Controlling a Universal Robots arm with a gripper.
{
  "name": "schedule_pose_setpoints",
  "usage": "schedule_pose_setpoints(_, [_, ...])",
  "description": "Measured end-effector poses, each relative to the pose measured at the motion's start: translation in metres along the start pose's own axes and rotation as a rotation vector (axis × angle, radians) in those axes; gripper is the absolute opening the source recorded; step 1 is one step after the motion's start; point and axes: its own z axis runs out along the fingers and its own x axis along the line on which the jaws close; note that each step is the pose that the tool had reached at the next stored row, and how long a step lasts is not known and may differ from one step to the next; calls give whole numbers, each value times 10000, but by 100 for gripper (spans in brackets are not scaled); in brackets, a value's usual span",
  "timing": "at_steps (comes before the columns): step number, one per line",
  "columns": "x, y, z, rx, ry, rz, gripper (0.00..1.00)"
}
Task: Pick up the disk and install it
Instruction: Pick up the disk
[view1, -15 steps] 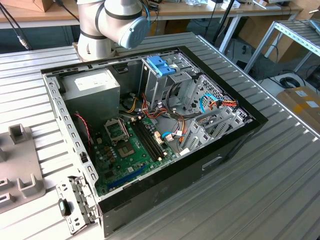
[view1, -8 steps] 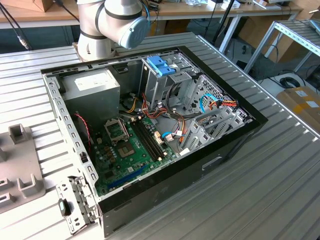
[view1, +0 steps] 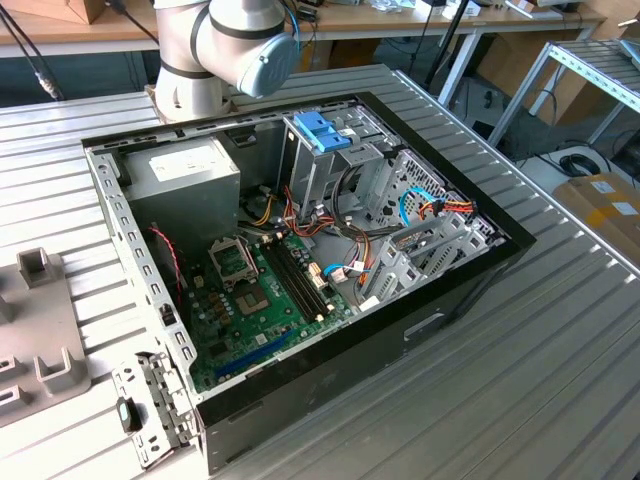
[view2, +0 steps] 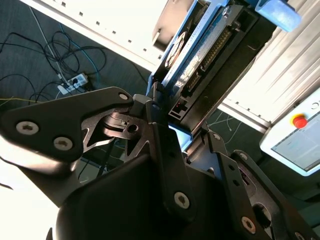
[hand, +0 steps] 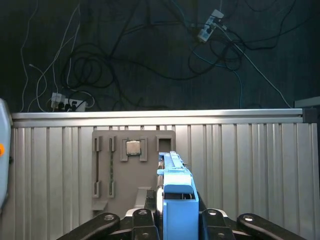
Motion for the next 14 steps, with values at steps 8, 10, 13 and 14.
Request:
schedule_pose_setpoints(8, [-1, -70, -3, 2, 65, 2, 37])
schedule_pose_setpoints(10, [-2, -86, -3, 2, 75, 3, 37])
schedule_pose_setpoints(13, [-2, -109, -4, 3, 96, 4, 37])
schedule_pose_setpoints(14, [-2, -114, -4, 3, 101, 4, 37])
